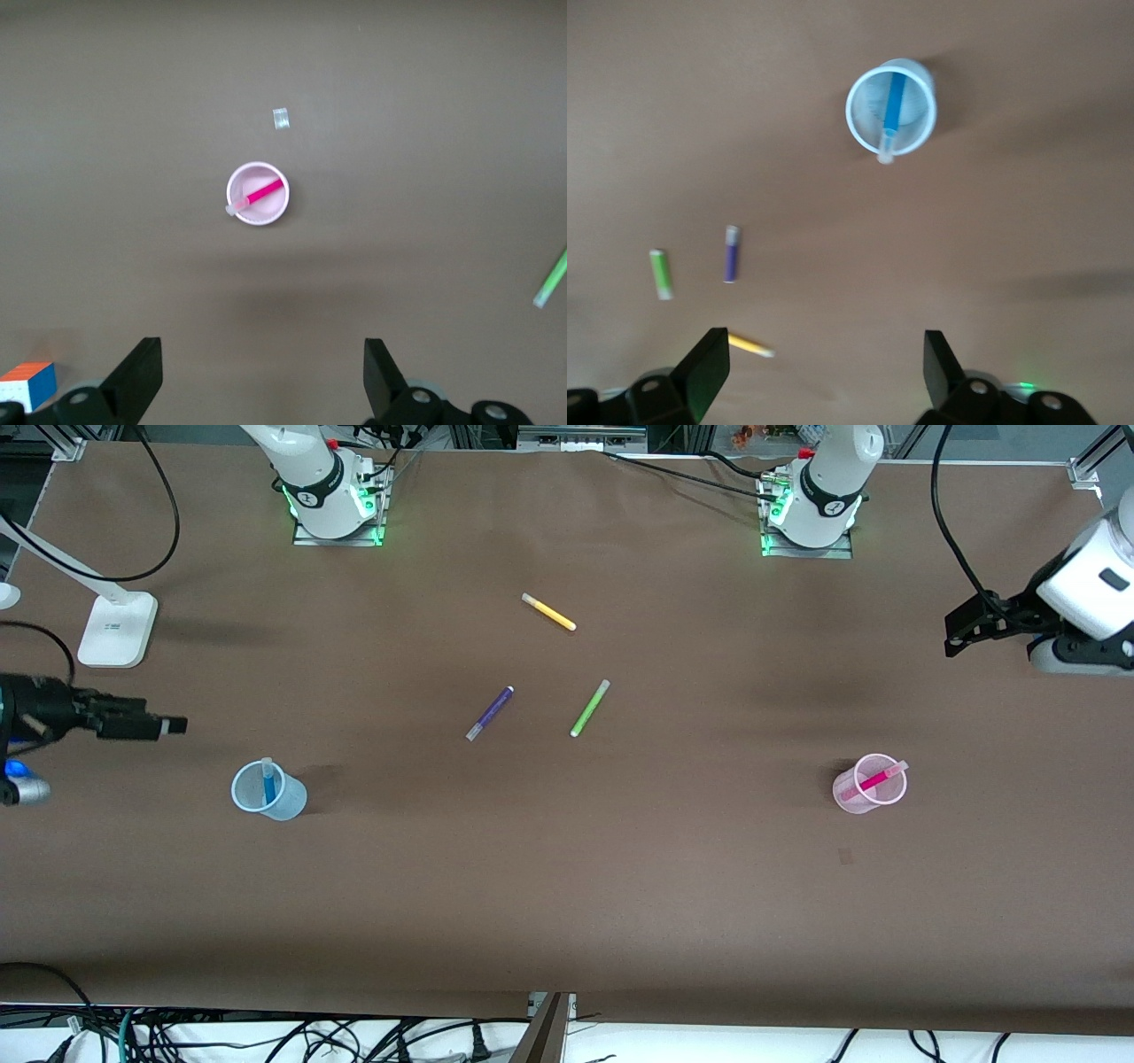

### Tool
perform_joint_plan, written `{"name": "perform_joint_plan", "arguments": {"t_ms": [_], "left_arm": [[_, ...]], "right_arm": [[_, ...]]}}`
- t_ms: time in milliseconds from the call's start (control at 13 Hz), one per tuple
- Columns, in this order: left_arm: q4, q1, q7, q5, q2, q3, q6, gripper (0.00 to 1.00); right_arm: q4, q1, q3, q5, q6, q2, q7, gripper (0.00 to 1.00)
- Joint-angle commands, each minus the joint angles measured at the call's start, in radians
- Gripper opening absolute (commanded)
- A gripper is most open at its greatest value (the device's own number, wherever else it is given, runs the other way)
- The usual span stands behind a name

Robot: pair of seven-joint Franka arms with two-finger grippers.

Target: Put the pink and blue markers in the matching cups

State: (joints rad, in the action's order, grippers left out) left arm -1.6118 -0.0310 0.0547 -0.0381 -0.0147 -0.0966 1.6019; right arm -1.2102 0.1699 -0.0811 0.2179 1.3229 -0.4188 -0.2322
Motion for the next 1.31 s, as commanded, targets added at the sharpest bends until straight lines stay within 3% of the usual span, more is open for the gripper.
{"name": "perform_joint_plan", "arguments": {"t_ms": [0,231,1231], "left_arm": [[-0.108,0.016,0.022,0.024,-0.071,0.035,0.082,1.0],[-0.128,0.039,0.024,0.05,-0.109,0.081,0.087,1.0],[-0.089,0.031,-0.015,0.049,-0.091,0.078,0.039,1.0]], "right_arm": [[-0.04,-0.075,0.006,-0.126,-0.027,0.116,-0.004,0.97],[-0.039,-0.121,0.004,-0.212,-0.022,0.129,0.005,0.97],[-0.077,-0.138,0.008,-0.207,-0.042,0.162,0.004,0.99]]}}
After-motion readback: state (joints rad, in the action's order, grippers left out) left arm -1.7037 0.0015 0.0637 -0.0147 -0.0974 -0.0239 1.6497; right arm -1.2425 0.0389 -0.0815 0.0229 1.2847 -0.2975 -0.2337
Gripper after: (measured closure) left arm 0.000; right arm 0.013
